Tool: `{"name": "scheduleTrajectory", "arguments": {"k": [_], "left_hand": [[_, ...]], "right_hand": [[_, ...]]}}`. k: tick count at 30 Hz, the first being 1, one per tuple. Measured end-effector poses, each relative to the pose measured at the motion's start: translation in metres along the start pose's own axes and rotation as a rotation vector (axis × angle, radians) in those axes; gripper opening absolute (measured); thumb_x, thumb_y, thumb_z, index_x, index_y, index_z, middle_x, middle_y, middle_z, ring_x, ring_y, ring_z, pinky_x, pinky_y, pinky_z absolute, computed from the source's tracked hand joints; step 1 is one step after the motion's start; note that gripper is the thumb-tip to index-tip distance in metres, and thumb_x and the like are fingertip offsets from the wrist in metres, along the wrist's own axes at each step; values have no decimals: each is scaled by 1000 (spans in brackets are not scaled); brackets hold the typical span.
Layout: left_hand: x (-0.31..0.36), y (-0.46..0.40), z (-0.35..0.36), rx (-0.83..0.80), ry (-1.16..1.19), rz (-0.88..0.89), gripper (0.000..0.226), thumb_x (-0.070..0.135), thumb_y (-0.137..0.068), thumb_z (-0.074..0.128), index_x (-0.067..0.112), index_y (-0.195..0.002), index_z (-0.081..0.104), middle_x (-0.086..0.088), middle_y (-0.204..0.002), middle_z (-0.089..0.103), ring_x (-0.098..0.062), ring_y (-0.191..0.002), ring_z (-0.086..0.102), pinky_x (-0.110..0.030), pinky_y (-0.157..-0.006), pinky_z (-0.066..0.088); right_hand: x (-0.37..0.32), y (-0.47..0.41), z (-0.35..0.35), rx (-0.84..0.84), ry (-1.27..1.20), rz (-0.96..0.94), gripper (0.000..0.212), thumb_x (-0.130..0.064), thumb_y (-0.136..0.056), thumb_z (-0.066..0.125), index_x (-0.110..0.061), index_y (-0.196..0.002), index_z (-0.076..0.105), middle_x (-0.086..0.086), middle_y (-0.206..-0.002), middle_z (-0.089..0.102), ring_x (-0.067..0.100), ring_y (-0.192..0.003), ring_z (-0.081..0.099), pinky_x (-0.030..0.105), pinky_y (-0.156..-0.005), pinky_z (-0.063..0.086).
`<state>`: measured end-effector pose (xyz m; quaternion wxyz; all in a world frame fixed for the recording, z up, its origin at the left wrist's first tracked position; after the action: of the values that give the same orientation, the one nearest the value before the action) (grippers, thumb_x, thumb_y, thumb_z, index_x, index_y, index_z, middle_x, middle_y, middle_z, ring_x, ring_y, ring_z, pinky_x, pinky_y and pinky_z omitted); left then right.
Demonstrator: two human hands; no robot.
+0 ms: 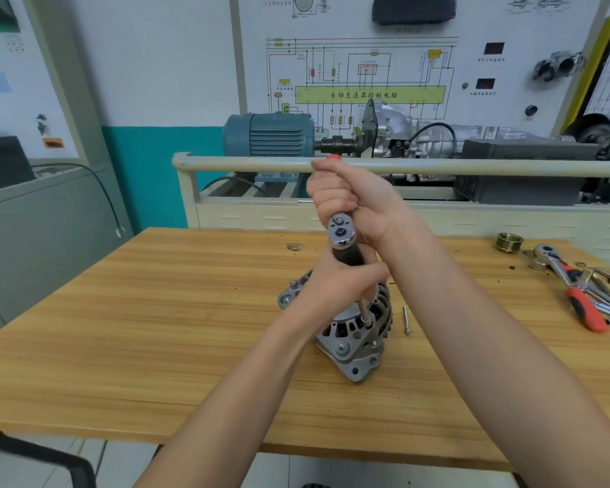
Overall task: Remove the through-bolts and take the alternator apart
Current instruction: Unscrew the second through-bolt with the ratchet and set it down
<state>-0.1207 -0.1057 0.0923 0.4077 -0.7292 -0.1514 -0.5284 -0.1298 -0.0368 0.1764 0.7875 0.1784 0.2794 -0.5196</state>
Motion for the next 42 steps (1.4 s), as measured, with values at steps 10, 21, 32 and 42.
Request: {"name": "scheduleTrajectory", "arguments": {"k": [10,21,32,42], "left_hand": [[-72,-16,-39,-309,-831,-44,98,57,-56,83,38,-140,35,16,-153,22,1,-138,8,-52,-118,4],[-80,-15,-9,-33,-1063,-169,109,79,-52,68,37,-145,29,9,-155,22,-21,-143,10,-53,-113,11],[-76,-13,30,190,-1279,-367,112,85,-60,55,25,-148,20,-8,-155,17,-35,-140,11,-61,-107,17],[-7,-41,29,-60,-750,-201,75,29,-68,81,21,-132,45,0,-138,45,-20,-134,36,-44,-111,33]], "right_hand": [[-8,15,-4,9,55,-14,34,-17,-85,52,-14,-54,39,-6,-39,30,6,-27,26,15,-27,24],[-31,57,-31,159,-107,-523,43,-20,-99,44,-18,-57,34,-9,-38,26,4,-28,23,15,-28,20],[-38,93,-59,174,-286,-872,53,-20,-100,42,-17,-47,35,-8,-38,23,5,-30,18,16,-31,17],[-37,92,-64,168,-323,-866,47,-19,-99,41,-18,-52,35,-8,-39,23,5,-30,19,17,-31,19]]}}
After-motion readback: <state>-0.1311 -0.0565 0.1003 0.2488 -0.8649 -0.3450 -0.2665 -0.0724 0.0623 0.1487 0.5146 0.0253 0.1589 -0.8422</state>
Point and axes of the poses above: each hand's wrist, its own y-axis away from the middle knuckle, its own z-axis out of the palm, x = y × z, the point moved 1 cm from there along -y, towards the middle knuckle
